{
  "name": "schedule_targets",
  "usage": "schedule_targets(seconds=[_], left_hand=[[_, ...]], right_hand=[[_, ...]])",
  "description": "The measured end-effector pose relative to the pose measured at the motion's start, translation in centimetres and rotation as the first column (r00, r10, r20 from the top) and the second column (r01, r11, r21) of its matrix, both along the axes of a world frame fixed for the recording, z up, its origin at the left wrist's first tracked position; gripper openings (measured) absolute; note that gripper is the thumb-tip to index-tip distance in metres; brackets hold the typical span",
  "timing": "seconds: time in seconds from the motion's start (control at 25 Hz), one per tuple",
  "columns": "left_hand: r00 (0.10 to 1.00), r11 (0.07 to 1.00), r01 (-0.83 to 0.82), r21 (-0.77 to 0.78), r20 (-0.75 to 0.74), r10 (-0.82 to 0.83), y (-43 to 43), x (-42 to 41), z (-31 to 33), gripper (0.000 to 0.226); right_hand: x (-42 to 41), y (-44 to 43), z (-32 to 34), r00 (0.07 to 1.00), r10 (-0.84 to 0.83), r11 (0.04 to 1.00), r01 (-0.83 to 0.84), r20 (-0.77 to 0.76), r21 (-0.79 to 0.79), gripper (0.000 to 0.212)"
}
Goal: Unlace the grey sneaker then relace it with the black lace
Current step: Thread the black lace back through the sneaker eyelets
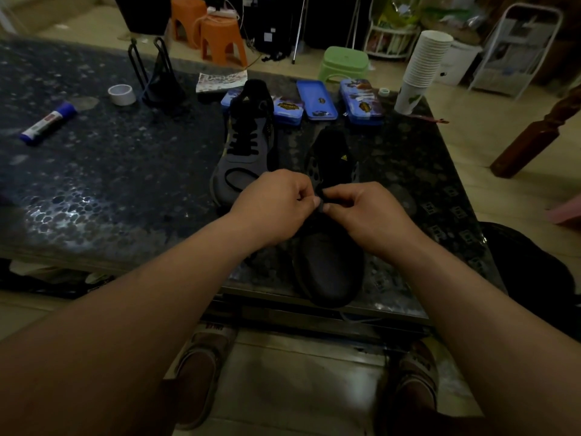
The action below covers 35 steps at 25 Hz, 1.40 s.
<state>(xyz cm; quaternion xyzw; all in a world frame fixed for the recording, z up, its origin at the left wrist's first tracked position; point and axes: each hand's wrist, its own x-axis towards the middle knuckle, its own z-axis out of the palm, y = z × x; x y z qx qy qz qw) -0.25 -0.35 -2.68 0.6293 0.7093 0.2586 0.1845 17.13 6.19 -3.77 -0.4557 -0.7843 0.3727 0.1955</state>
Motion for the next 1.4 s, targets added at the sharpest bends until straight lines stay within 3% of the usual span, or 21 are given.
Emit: schedule_targets(seconds=[0.24,0.4,0.64,0.72,0.8,0.88,0.96,1.04,1.08,1.12,1.16,1.2,1.24,1.28,1.32,1.4], left_hand=[[0.982,0.992,-0.005,-0.123,0.185,0.028,0.1,-0.1,0.1,0.020],[0.951,0.991,0.032,-0.132,0.311,0.010,-0.1,-0.2,0.2,0.014],[0.991,0.996,-0.007,-0.090,0.131,0.019,-0.3,0.9,-0.4,0.024],[0.993,0.995,-0.057,-0.077,0.096,0.065,-0.3,1.2,-0.6,0.026],[0.994,0.993,-0.083,-0.083,0.066,0.088,-0.3,1.3,-0.7,0.029],[0.992,0.993,-0.079,-0.091,0.087,0.087,-0.2,1.4,-0.8,0.031],[0.988,0.992,-0.079,-0.101,0.122,0.091,-0.1,1.5,-0.9,0.032],[0.987,0.990,-0.087,-0.109,0.125,0.101,0.0,1.7,-0.9,0.032],[0.989,0.990,-0.089,-0.114,0.112,0.101,0.0,1.7,-1.0,0.032],[0.991,0.989,-0.089,-0.119,0.091,0.100,0.0,1.8,-1.0,0.033],[0.992,0.988,-0.092,-0.122,0.069,0.101,-0.1,1.9,-1.1,0.033],[0.994,0.988,-0.097,-0.121,0.046,0.103,-0.1,1.9,-1.2,0.033],[0.994,0.988,-0.104,-0.113,0.025,0.108,-0.1,2.0,-1.2,0.033],[0.994,0.989,-0.110,-0.102,-0.001,0.110,-0.1,2.1,-1.3,0.033],[0.994,0.991,-0.108,-0.075,-0.043,0.105,0.0,2.2,-1.3,0.032],[0.986,0.996,-0.087,0.023,-0.140,0.090,0.3,2.4,-1.4,0.033]], right_hand=[[0.1,0.0,0.3,0.998,-0.004,0.998,0.000,0.067,0.061,0.007],[-0.3,-0.4,-0.1,0.996,-0.041,0.992,0.031,0.083,0.123,0.011],[-0.2,-0.6,0.5,0.996,-0.042,0.996,0.035,0.083,0.086,0.015],[0.3,-0.9,1.3,0.998,-0.064,0.998,0.063,0.008,0.022,0.014],[0.8,-1.0,2.3,0.971,-0.168,0.982,0.149,-0.167,-0.119,0.014],[1.4,-0.6,3.1,0.824,-0.341,0.912,0.173,-0.452,-0.373,0.018],[2.0,-0.1,3.8,0.579,-0.505,0.800,0.036,-0.640,-0.599,0.019],[2.0,0.2,4.2,0.358,-0.656,0.675,-0.116,-0.664,-0.729,0.024],[1.7,0.3,4.3,0.340,-0.684,0.656,-0.101,-0.645,-0.748,0.027],[1.4,0.4,4.3,0.439,-0.640,0.711,0.026,-0.631,-0.703,0.029],[1.1,0.5,4.1,0.648,-0.510,0.830,0.197,-0.566,-0.522,0.027],[0.9,0.6,3.8,0.868,-0.334,0.939,0.272,-0.367,-0.212,0.022],[0.7,0.6,3.6,0.979,-0.175,0.981,0.182,-0.109,0.061,0.015],[0.3,0.4,3.4,0.992,-0.057,0.979,0.033,0.117,0.199,0.009],[0.1,0.2,3.2,0.967,0.016,0.972,-0.075,0.255,0.224,0.004],[-0.2,-0.1,2.7,0.947,0.064,0.963,-0.142,0.315,0.231,0.014]])
